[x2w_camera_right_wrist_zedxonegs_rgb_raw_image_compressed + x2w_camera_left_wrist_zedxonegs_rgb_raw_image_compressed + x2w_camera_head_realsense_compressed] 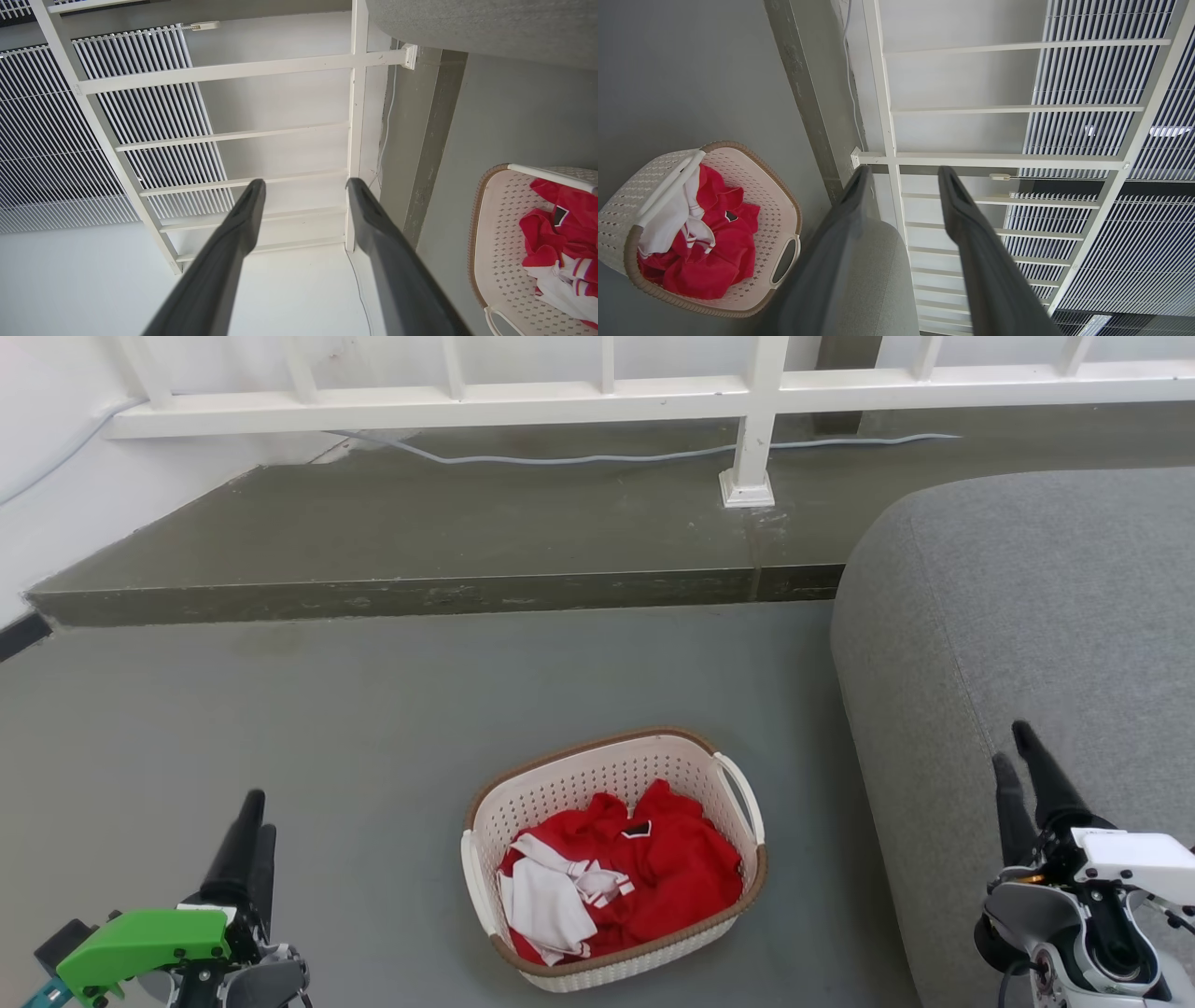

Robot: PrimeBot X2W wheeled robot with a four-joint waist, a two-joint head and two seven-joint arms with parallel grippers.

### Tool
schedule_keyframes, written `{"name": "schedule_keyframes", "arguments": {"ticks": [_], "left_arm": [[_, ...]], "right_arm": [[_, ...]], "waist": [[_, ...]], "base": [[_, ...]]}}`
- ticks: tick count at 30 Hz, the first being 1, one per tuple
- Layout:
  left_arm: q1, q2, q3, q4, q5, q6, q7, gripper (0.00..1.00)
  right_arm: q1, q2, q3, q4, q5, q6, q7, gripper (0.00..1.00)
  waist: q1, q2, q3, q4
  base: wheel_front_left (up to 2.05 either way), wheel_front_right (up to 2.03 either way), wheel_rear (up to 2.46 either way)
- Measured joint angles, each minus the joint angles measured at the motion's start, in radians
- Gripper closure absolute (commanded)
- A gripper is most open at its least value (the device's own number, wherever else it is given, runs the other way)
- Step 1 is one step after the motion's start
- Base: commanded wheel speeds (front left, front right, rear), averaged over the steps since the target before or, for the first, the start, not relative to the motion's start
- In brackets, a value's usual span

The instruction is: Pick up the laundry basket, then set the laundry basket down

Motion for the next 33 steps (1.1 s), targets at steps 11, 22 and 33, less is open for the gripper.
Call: {"name": "schedule_keyframes", "arguments": {"ticks": [11,22,33], "left_arm": [[0.0,0.0,-0.01,-0.02,0.0,0.0,-0.032,0.0],[0.0,0.001,-0.029,-0.053,0.027,0.0,-0.073,0.0],[0.0,0.026,-0.069,-0.085,0.139,0.0,-0.107,0.0]], "right_arm": [[0.0,-0.001,0.028,-0.02,-0.001,0.0,-0.015,0.0],[-0.001,-0.005,0.063,-0.044,-0.032,0.0,-0.046,0.0],[-0.003,-0.03,0.112,-0.068,-0.098,0.0,-0.098,0.0]], "waist": [[0.0,0.0,0.001,0.0],[0.0,0.0,0.004,-0.001],[0.0,0.0,0.007,-0.001]], "base": [[0.0,0.0,0.0],[0.0,0.0,0.0],[0.0,0.0,0.0]]}}
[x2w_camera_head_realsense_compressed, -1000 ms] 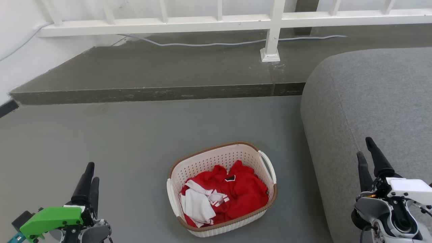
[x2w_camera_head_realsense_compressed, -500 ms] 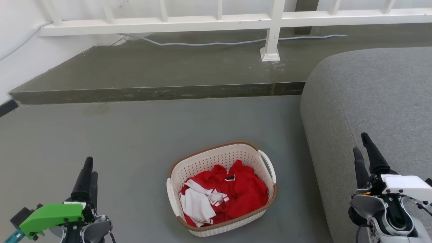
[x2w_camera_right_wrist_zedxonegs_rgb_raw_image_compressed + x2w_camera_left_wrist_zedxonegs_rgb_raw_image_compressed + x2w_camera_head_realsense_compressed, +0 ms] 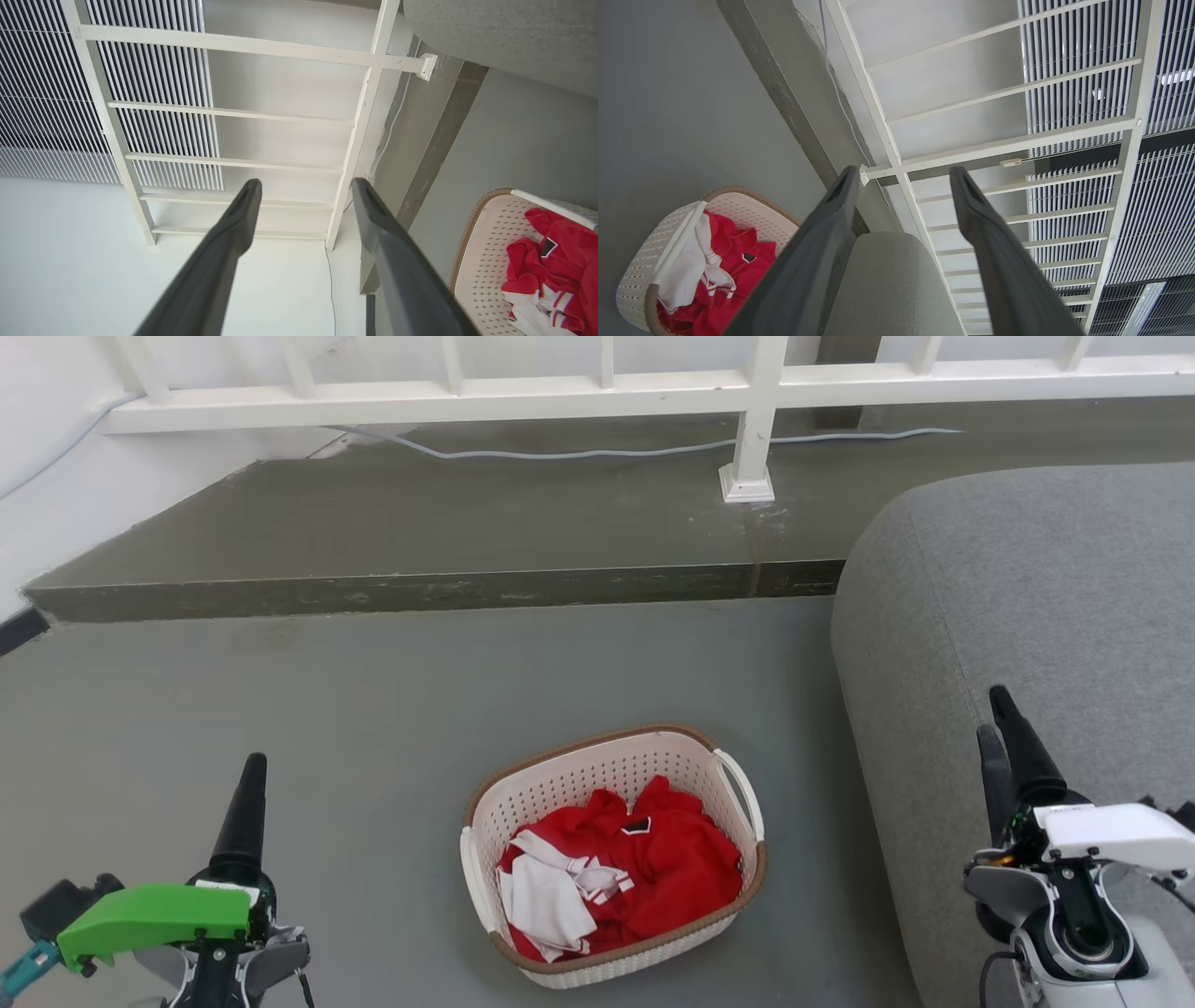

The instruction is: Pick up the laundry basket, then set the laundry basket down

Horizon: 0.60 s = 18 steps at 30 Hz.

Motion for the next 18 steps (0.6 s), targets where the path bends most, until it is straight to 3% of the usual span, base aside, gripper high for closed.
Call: {"name": "schedule_keyframes", "arguments": {"ticks": [18], "left_arm": [[0.0,0.033,-0.046,-0.054,0.299,0.0,-0.065,0.0]], "right_arm": [[-0.017,-0.1,0.138,-0.006,-0.293,0.001,-0.071,0.0]], "waist": [[0.0,0.0,0.011,0.003]], "base": [[0.0,0.0,0.0]]}}
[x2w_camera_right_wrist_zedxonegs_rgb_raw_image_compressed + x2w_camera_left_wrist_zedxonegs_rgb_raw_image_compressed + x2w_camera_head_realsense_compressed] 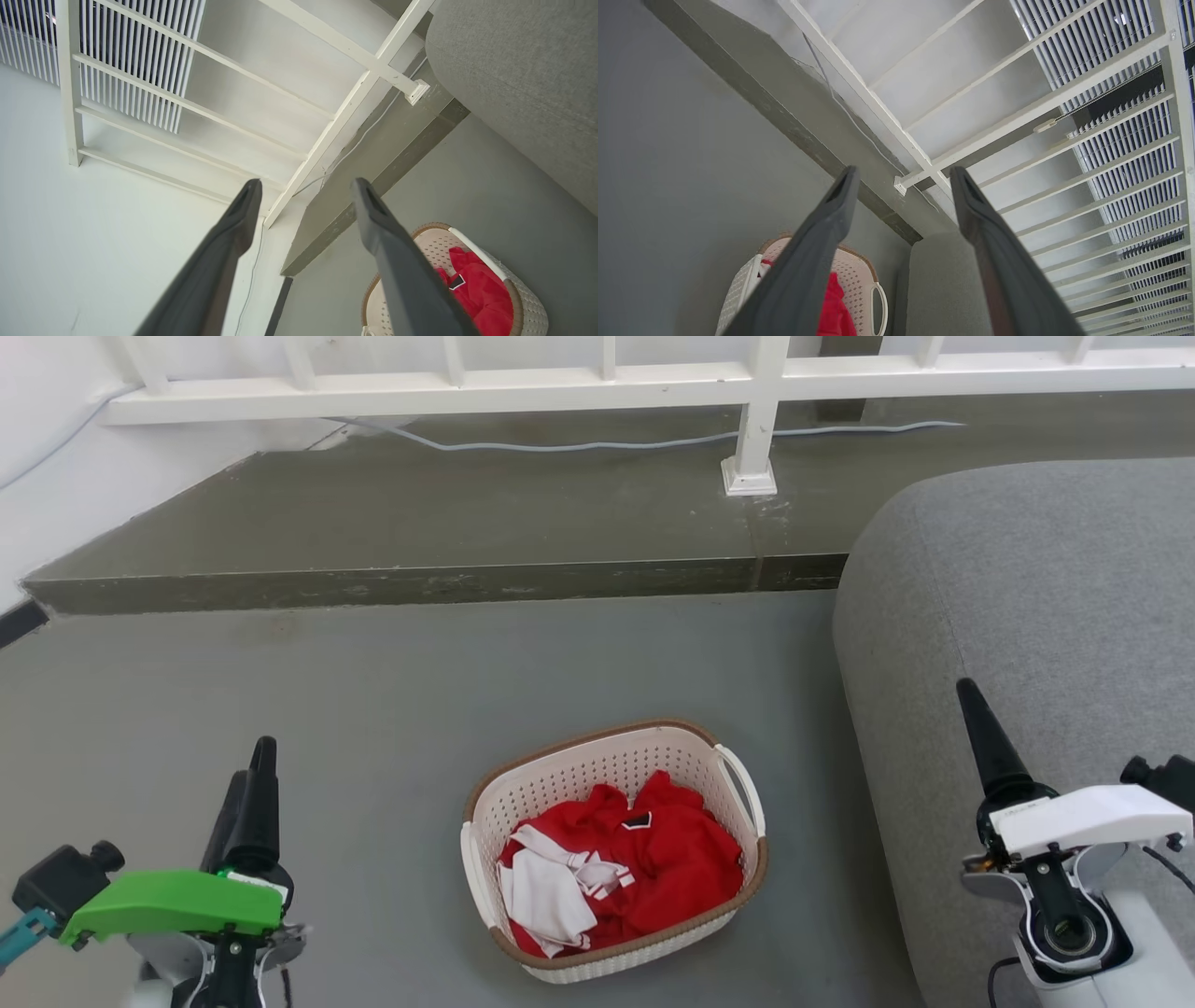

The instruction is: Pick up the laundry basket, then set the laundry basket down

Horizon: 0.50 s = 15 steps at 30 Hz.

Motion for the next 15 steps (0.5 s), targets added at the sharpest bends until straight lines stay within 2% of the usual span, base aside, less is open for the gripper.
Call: {"name": "schedule_keyframes", "arguments": {"ticks": [9,15], "left_arm": [[0.0,0.01,-0.018,-0.002,0.19,0.002,-0.027,0.0],[0.001,0.0,-0.027,-0.01,0.271,0.016,-0.047,0.0]], "right_arm": [[-0.021,-0.008,0.011,-0.001,-0.164,0.0,-0.034,0.0],[-0.026,-0.008,0.017,-0.001,-0.259,0.0,-0.053,0.0]], "waist": [[0.0,0.0,-0.001,-0.004],[0.0,0.0,-0.001,-0.008]], "base": [[0.0,0.0,0.0],[0.0,0.0,0.0]]}}
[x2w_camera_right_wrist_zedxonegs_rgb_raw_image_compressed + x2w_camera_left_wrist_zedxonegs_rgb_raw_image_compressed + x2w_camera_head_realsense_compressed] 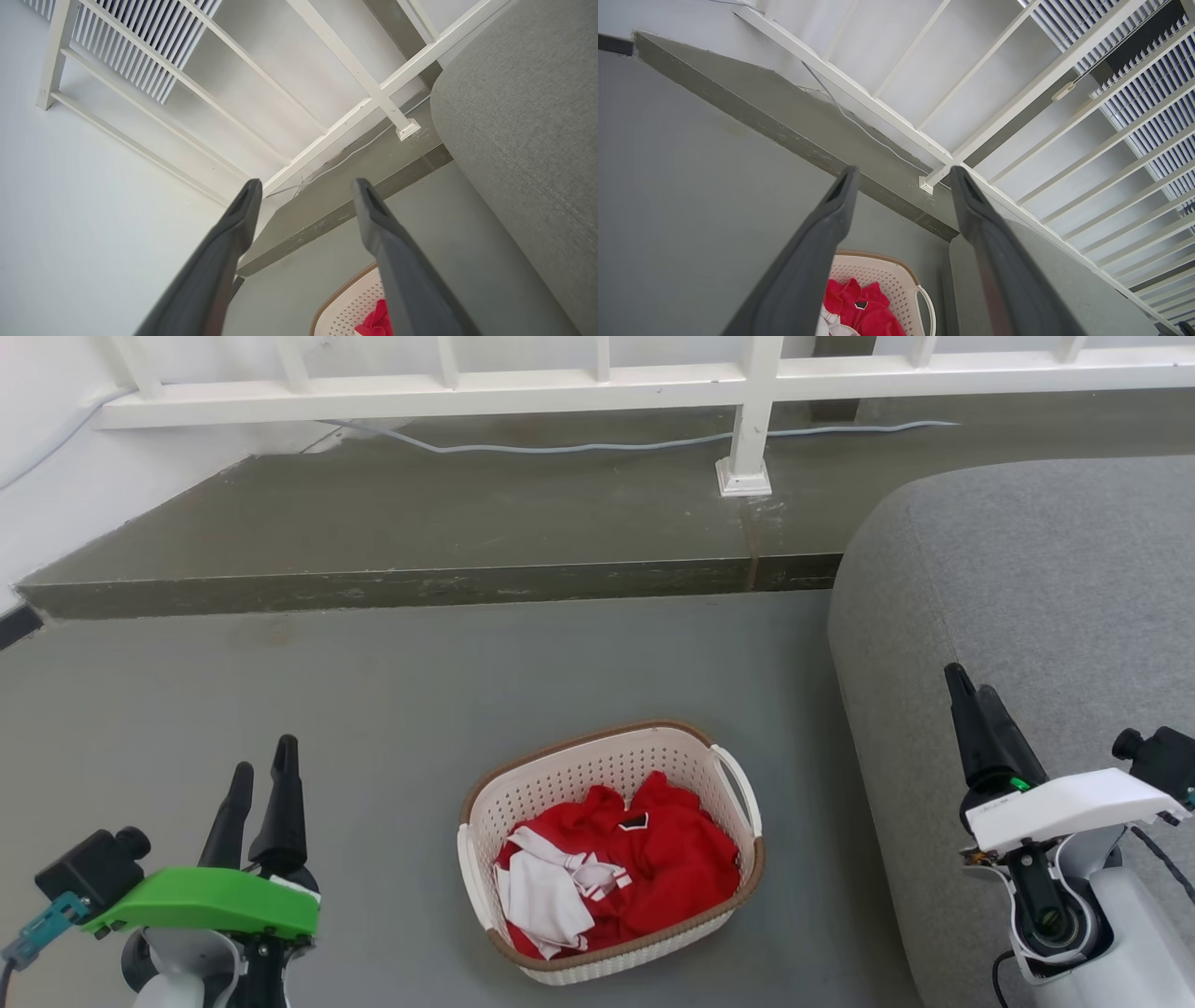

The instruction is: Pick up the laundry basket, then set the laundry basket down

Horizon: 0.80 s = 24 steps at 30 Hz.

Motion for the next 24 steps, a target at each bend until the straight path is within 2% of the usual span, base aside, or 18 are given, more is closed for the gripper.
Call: {"name": "schedule_keyframes", "arguments": {"ticks": [24], "left_arm": [[0.005,-0.022,-0.023,-0.045,0.306,0.003,-0.082,0.0]], "right_arm": [[0.0,0.027,0.015,0.002,-0.31,0.0,-0.084,0.0]], "waist": [[0.0,0.0,0.002,0.0]], "base": [[0.0,0.0,0.0]]}}
